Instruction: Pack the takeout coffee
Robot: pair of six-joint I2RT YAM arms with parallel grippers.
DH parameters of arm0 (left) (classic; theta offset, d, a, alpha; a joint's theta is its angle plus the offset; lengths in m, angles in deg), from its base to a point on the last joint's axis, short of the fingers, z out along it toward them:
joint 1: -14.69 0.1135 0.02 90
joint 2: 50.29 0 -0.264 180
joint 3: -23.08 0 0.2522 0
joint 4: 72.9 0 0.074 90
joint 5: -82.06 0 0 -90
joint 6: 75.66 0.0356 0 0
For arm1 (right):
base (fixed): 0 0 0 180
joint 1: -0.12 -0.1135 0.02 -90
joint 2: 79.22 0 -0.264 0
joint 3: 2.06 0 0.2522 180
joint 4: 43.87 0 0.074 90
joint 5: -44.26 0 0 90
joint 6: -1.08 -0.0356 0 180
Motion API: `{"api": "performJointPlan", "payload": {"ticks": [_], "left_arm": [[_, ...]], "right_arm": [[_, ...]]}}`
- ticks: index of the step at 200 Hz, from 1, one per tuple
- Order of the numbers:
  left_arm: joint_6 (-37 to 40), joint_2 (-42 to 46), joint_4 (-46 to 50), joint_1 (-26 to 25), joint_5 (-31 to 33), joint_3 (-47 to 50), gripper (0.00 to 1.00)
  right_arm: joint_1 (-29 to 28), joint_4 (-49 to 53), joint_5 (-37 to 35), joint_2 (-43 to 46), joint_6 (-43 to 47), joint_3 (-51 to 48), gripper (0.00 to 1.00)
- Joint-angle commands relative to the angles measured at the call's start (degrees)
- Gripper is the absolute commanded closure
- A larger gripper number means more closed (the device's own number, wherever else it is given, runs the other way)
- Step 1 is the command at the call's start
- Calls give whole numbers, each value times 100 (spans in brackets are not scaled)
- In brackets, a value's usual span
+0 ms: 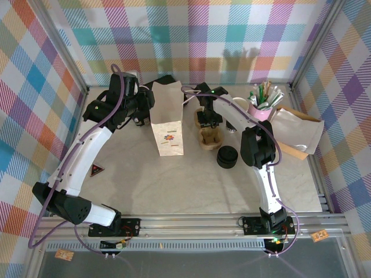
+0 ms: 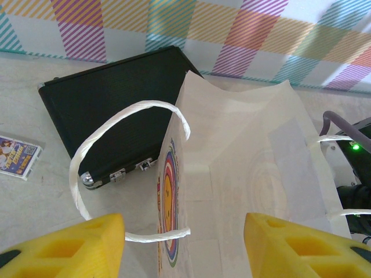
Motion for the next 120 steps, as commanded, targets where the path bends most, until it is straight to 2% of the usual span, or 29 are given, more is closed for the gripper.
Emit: {"api": "performJointPlan", "payload": {"ticks": [1,31,120], "left_arm": [[63,27,-76,40,-93,-179,43],[61,27,-88,39,-99,-179,43],[35,67,-99,37,-109,-119,43]], "right_arm": [[26,240,-42,-1,-51,242,69],[26,264,-69,83,-27,281,74],[27,384,-16,237,-92,275,74]]}}
